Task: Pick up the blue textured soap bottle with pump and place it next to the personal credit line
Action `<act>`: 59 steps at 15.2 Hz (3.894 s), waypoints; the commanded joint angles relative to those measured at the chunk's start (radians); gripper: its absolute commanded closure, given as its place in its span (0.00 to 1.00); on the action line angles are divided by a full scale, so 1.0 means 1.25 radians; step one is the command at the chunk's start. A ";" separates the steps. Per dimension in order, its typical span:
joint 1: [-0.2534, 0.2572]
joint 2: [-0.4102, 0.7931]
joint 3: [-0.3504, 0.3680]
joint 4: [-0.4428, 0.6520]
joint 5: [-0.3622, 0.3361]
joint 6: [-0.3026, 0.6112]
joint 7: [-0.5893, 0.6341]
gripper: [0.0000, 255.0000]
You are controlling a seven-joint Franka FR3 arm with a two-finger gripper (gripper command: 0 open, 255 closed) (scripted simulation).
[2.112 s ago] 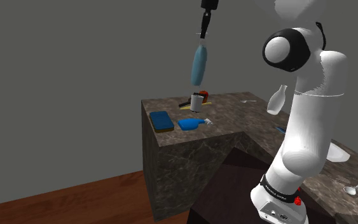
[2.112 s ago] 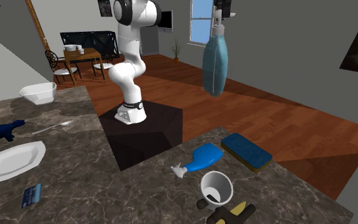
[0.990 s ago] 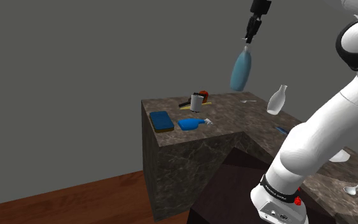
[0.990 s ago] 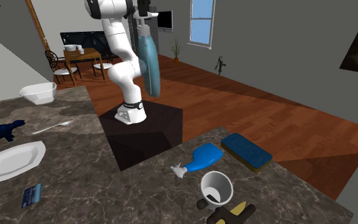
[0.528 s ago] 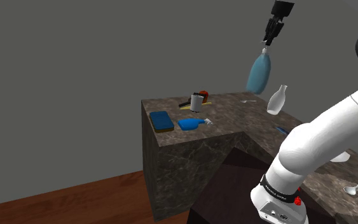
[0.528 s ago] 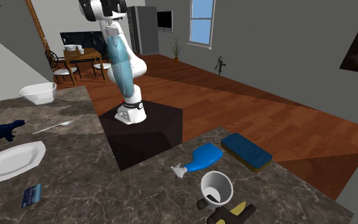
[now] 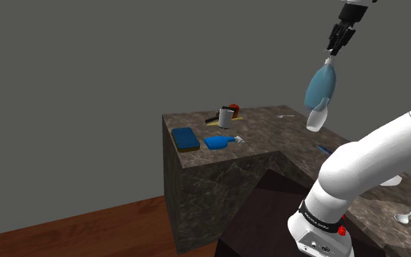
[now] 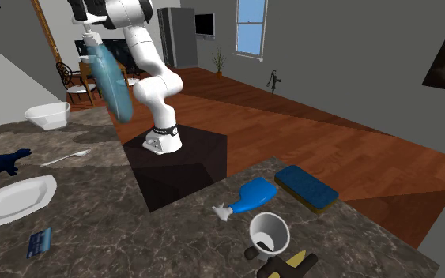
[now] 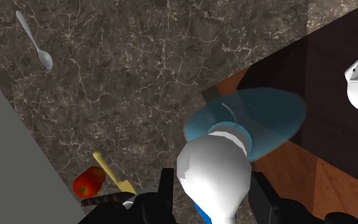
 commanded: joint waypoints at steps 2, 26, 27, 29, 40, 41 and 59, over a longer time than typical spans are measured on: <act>-0.009 -0.008 -0.045 0.013 -0.014 -0.007 -0.059 1.00; -0.057 -0.077 -0.209 -0.112 -0.085 0.112 -0.239 1.00; -0.061 -0.083 -0.208 -0.127 -0.088 0.122 -0.236 1.00; -0.068 -0.095 -0.205 -0.158 -0.095 0.141 -0.232 1.00; -0.098 -0.145 -0.210 -0.308 -0.130 0.247 -0.211 1.00; -0.100 -0.148 -0.212 -0.321 -0.133 0.256 -0.209 1.00; -0.124 -0.178 -0.271 -0.516 -0.187 0.431 -0.191 1.00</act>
